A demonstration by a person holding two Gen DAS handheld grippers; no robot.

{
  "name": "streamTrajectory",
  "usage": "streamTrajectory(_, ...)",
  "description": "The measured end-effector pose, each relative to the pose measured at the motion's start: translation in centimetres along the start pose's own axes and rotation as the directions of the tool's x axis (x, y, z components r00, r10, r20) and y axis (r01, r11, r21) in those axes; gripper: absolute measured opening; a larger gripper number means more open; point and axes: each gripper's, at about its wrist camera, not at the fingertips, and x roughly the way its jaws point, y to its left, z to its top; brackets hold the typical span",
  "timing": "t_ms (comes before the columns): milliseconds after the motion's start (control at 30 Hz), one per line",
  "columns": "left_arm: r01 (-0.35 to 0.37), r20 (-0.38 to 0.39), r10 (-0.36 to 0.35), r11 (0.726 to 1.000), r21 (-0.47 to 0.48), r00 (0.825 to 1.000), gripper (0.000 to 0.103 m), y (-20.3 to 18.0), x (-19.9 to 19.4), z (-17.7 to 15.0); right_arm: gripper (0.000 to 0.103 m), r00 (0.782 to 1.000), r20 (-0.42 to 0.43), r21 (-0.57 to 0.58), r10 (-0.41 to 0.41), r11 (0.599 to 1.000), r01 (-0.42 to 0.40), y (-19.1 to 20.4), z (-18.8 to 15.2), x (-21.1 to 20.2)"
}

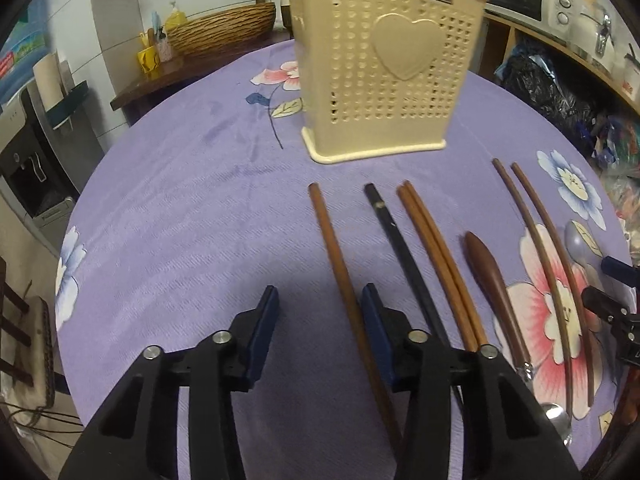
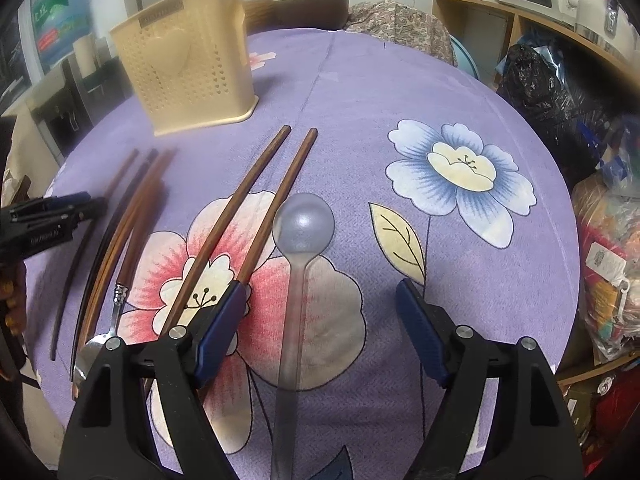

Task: Organize utensils
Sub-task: 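Grasp a single brown wooden chopstick with the left tool and lift, then lower the brown chopstick into the cream holder and open the left tool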

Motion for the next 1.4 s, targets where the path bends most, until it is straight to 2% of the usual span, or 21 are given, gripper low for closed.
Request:
streamTrajectory(133,0.007,-0.009,-0.007,1.0,0.001,1.0,0.037,0.0,0.5,0.8,0.076,1.0,-0.014,-0.019,-0.023,1.0,0.022,0.5,0.9,0.8)
streamTrajectory(267,0.005,-0.008,-0.005,1.0,0.002,1.0,0.033,-0.4,0.8,1.4,0.069,0.999,-0.011,-0.013,-0.037,0.999,0.037,0.7,1.7,1.4)
streamTrajectory(400,0.006,-0.009,-0.006,1.0,0.001,1.0,0.026,-0.5,1.1,1.8,0.055,0.999,-0.008,-0.005,-0.045,0.999,0.045,0.7,2.3,1.7)
streamTrajectory(433,0.004,-0.009,-0.004,1.0,0.001,1.0,0.021,-0.6,1.1,1.9,0.051,0.999,-0.007,-0.005,-0.046,0.999,0.046,0.7,2.4,1.7)
streamTrajectory(500,-0.002,-0.008,0.002,1.0,-0.002,1.0,0.014,-0.6,1.2,2.0,0.037,0.999,-0.003,-0.009,-0.046,0.999,0.046,0.8,2.6,1.7)
streamTrajectory(533,-0.005,-0.007,0.005,1.0,-0.005,1.0,0.011,-0.5,1.3,2.1,0.037,0.999,-0.002,-0.011,-0.046,0.999,0.046,0.9,2.7,1.7)
streamTrajectory(733,-0.009,-0.003,0.009,1.0,-0.007,1.0,0.01,-0.6,1.6,2.6,0.037,0.999,0.003,-0.019,-0.032,0.999,0.032,0.6,2.8,1.8)
streamTrajectory(833,0.016,0.0,-0.016,1.0,-0.024,1.0,0.01,-0.4,1.6,2.8,0.037,1.0,0.011,-0.001,-0.011,1.0,0.011,0.2,2.8,1.6)
streamTrajectory(1000,0.052,0.069,-0.048,0.998,-0.043,0.996,0.009,0.2,-0.3,3.4,0.037,0.998,0.046,0.021,0.051,0.998,-0.052,-0.7,3.3,0.1)
streamTrajectory(1133,0.088,0.165,-0.08,0.995,-0.045,0.983,0.008,0.8,-4.3,4.2,0.037,0.99,0.101,0.021,0.098,0.995,-0.101,-1.3,4.3,-2.5)
streamTrajectory(1200,0.11,0.219,-0.097,0.993,-0.045,0.971,0.008,1.3,-6.6,4.6,0.037,0.983,0.132,0.019,0.127,0.991,-0.131,-1.5,4.7,-4.1)
streamTrajectory(1267,0.12,0.291,-0.105,0.992,-0.037,0.951,0.008,1.6,-9.7,4.9,0.037,0.972,0.163,0.027,0.169,0.984,-0.176,-1.8,5.2,-5.9)
streamTrajectory(1400,0.118,0.387,-0.103,0.993,-0.015,0.916,0.008,1.9,-13.8,5.5,0.037,0.953,0.202,0.027,0.224,0.972,-0.234,-2.3,6.1,-8.2)
